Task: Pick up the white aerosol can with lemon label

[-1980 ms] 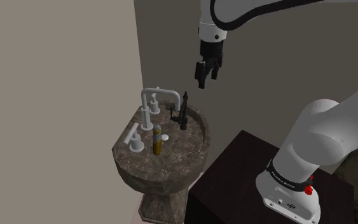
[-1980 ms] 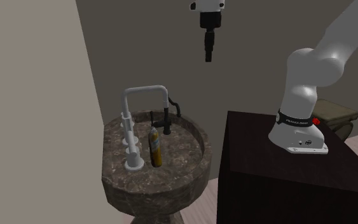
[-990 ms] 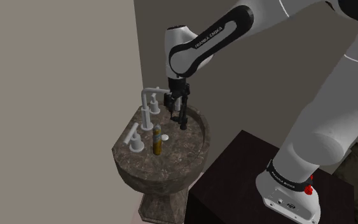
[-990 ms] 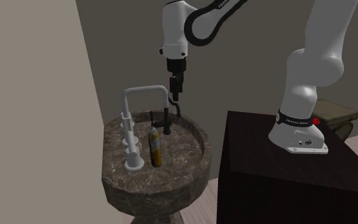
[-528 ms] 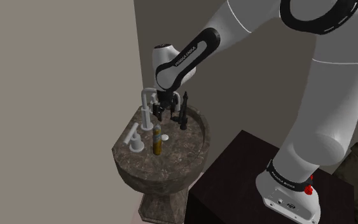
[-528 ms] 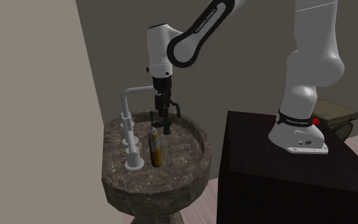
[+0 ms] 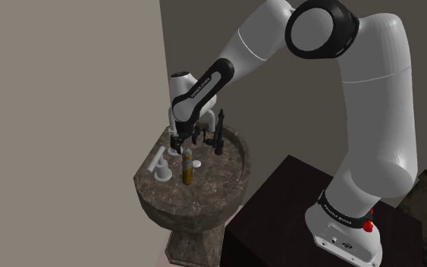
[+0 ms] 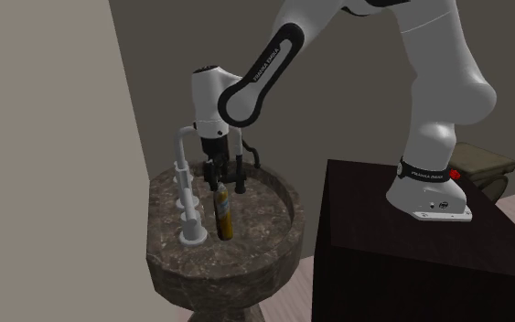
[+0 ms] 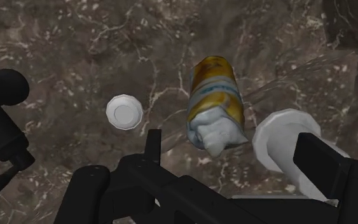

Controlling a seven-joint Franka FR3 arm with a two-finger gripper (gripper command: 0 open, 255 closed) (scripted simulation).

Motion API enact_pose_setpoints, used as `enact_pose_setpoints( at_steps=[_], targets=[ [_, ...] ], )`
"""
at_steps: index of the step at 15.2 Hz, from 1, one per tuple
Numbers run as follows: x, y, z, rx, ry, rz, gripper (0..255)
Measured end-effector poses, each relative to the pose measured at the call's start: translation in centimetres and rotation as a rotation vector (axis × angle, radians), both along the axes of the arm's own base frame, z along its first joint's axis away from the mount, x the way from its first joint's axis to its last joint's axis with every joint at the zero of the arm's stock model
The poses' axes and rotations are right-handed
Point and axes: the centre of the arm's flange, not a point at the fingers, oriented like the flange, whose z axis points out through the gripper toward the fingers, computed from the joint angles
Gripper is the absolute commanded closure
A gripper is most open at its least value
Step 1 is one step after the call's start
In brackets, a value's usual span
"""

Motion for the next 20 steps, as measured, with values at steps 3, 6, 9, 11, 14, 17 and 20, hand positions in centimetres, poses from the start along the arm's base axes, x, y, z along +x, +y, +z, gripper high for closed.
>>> enact_pose_setpoints(
  at_steps=[3, 6, 9, 11, 14, 17, 20],
  targets=[
    [0.3, 0.1, -1.6, 0.0, 0.0, 0.0, 0],
    [0.3, 0.1, -3.3, 0.0, 0.0, -0.001, 0],
    [0.2, 0.1, -3.9, 0.001, 0.0, 0.0, 255],
    [0.2, 0.1, -3.9, 0.001, -0.002, 0.0, 255],
    [0.2, 0.1, -3.9, 0.001, -0.002, 0.0, 255],
    [0.2, 0.1, -3.9, 0.001, -0.002, 0.0, 255],
    [0.2, 0.1, -3.3, 0.001, 0.0, 0.0, 255]
  ],
)
